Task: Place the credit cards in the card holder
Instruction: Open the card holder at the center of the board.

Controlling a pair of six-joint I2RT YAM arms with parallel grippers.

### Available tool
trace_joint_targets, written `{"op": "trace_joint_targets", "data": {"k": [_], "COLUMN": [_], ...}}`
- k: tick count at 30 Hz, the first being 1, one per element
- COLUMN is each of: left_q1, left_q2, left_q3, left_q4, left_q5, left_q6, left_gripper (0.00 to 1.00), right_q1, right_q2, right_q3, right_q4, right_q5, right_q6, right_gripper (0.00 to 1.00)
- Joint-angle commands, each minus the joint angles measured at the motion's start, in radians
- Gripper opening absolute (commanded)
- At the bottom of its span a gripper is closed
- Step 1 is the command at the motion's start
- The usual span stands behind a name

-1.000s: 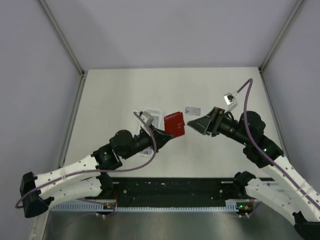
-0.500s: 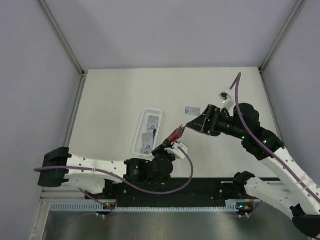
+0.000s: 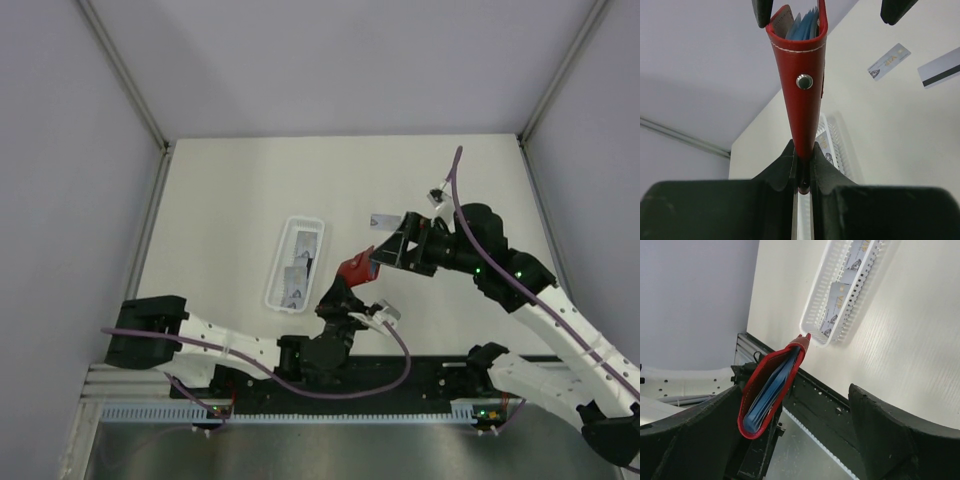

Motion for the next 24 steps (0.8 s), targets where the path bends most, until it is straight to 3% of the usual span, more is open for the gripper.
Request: {"op": "trace_joint_targets", "data": {"k": [1, 10, 13, 15, 18, 20, 24], "left_q1": [-0.034, -0.059, -0.068, -0.07, -0.07, -0.073, -0.073], "left_q2": [0.019, 0.107, 0.156, 0.194, 0.202, 0.167, 0.009], "left_q3": [0.01, 0.027, 0.032, 0.035, 0.041, 0.033, 0.007], "left_q4": [0.277, 0.549, 0.69, 0.869, 0.904, 0.904, 0.849], "left_q5": [-0.008, -0.005, -0.011, -0.022, -0.046, -0.061, -0.08], "left_q6": [0.158, 0.368, 0.48, 0.602, 0.6, 0.537, 0.387], "left_gripper": [0.0, 0.0, 0.0, 0.0, 0.01, 0.12, 0.35], "right_q1": [0.008, 0.008, 0.008, 0.008, 0.008, 0.008, 0.008], "right_q2": [0.018, 0.044, 0.047, 0.041, 0.011, -0.015, -0.058], "right_q3": [-0.011, -0.094, -0.097, -0.094, -0.096, -0.102, -0.117], "right_q4": [0.047, 0.195, 0.203, 0.205, 0.202, 0.2, 0.202], "right_q5": [-0.021, -0.119, -0.124, -0.116, -0.083, -0.052, 0.008], "right_q6": [0.01, 0.067, 0.067, 0.064, 0.055, 0.056, 0.064], "right_gripper": [0.87, 0.64, 0.48, 0.36, 0.14, 0.01, 0.0]}}
